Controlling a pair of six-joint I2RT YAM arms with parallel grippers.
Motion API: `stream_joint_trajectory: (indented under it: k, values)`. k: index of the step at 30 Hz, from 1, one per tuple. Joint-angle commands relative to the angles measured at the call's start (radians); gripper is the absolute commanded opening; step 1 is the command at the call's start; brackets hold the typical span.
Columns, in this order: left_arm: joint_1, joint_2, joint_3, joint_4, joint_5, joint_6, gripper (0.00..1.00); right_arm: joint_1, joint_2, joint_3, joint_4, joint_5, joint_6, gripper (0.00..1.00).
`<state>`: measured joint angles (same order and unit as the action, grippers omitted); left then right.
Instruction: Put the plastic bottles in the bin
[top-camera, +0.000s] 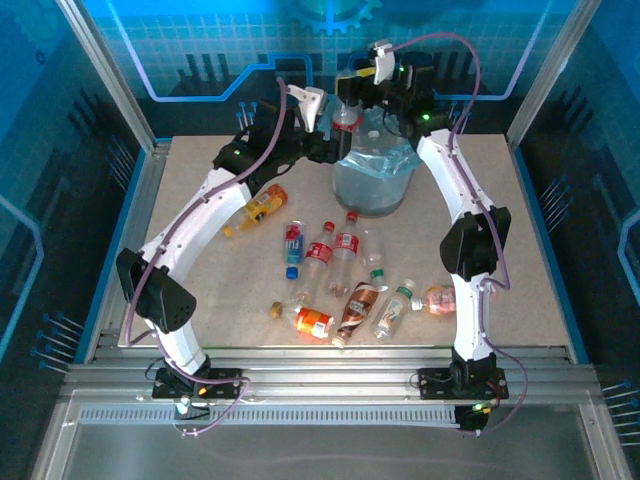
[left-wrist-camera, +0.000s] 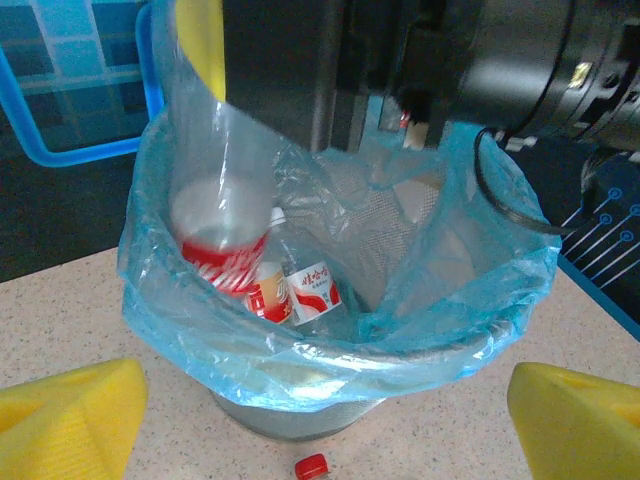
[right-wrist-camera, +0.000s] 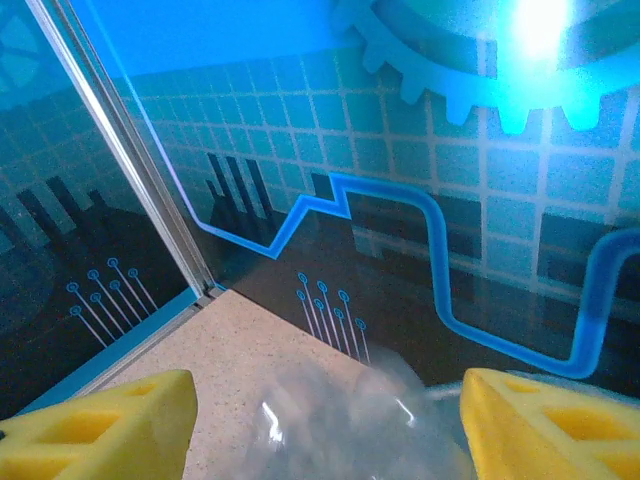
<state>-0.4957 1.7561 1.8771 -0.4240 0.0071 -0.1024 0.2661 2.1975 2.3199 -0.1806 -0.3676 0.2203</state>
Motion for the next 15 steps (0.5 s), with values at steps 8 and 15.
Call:
stream_joint_trajectory:
  k: [8,15]
  values:
    - [-0.007,-0.014,0.003,-0.017,-0.025,0.012,0.94,-0.004,-0.064,-0.017,0.068,0.000,-0.009,0.71]
    - [-0.006,-0.030,-0.019,-0.015,-0.034,0.015,0.95,0.000,-0.023,0.058,-0.053,0.084,-0.015,0.67]
